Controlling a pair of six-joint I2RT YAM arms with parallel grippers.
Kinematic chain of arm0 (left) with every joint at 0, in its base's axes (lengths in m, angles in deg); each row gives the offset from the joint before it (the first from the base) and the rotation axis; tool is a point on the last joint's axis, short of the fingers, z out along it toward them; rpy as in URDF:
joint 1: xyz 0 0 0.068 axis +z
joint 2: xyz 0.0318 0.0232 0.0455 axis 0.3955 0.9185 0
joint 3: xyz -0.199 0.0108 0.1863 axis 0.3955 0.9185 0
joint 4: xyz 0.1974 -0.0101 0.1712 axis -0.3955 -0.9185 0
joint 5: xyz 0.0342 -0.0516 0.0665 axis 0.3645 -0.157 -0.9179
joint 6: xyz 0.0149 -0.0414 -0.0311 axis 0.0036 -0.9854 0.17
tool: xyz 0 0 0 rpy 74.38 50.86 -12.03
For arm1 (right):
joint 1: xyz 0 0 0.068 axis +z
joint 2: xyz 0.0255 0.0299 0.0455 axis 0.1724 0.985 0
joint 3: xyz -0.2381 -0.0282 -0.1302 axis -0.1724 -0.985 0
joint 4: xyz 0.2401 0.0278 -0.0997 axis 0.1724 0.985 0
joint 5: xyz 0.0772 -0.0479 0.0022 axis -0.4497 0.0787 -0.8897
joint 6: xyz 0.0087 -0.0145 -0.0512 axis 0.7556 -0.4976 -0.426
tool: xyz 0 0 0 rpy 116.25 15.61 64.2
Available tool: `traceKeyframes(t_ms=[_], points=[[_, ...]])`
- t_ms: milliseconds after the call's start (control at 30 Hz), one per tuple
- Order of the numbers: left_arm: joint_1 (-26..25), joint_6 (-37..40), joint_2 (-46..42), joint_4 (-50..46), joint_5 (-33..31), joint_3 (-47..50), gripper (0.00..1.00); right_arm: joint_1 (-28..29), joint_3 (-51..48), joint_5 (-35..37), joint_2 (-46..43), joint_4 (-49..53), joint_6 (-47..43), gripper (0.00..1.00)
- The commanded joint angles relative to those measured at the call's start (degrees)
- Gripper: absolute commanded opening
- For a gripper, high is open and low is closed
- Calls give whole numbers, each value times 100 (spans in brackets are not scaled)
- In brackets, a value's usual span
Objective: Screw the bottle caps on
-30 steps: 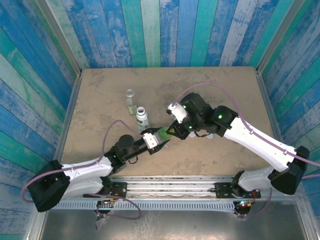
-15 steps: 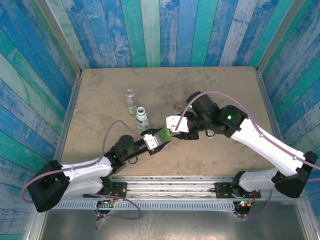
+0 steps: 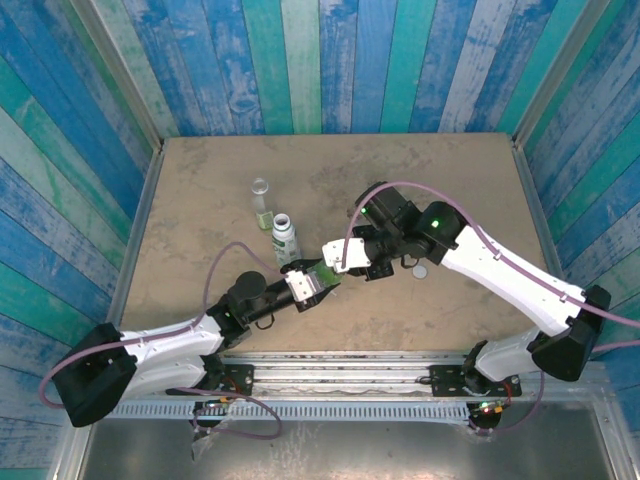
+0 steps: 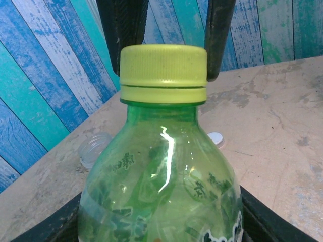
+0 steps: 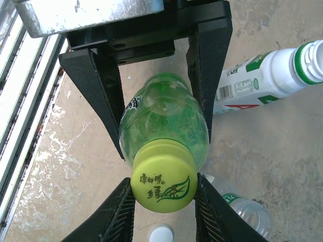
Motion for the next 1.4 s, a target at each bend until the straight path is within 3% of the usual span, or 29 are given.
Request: traceKeyframes(t_ms=[0, 233, 500, 600, 667, 800, 867, 967, 1067, 1100, 1200, 1267, 1367], points=[[-21, 53, -138, 74, -3, 62, 60, 10, 57, -273, 10, 16, 164, 36], [-24, 54, -135, 49, 6, 49, 60, 12, -299, -420, -163, -463, 358, 39], [-24, 54, -161, 33, -51, 46, 60, 15, -275, -346, -211, -322, 1002, 16], [-25, 63, -162, 74, -107, 64, 60, 14, -294, -208, -259, -470, 2132, 8], [-25, 88, -157, 70, -123, 66, 59, 13, -373, 180, -286, -778, 3696, 1], [-21, 89, -157, 48, -145, 54, 59, 16, -528, 319, -274, -958, 5587, 1], [-21, 87, -141, 69, -189, 59, 59, 17, -584, 32, -223, -1121, 6527, 1], [-19, 98, -81, 124, -269, 53, 59, 21, -691, -222, -116, -1447, 7489, 0], [-22, 97, -34, 138, -279, 29, 59, 70, -678, -66, -98, -1390, 7530, 1], [-21, 91, -43, 125, -262, 34, 59, 70, -708, -22, -153, -1399, 7327, 4], [-25, 90, -90, 94, -249, 46, 59, 72, -935, 154, -487, -1628, 6121, 30], [-9, -3, -116, 142, -254, 84, 59, 61, -1118, 336, -828, -1931, 5493, 54], [69, -340, -139, 246, -121, 89, 59, 61, -1428, 326, -1284, -2530, 5048, 74]])
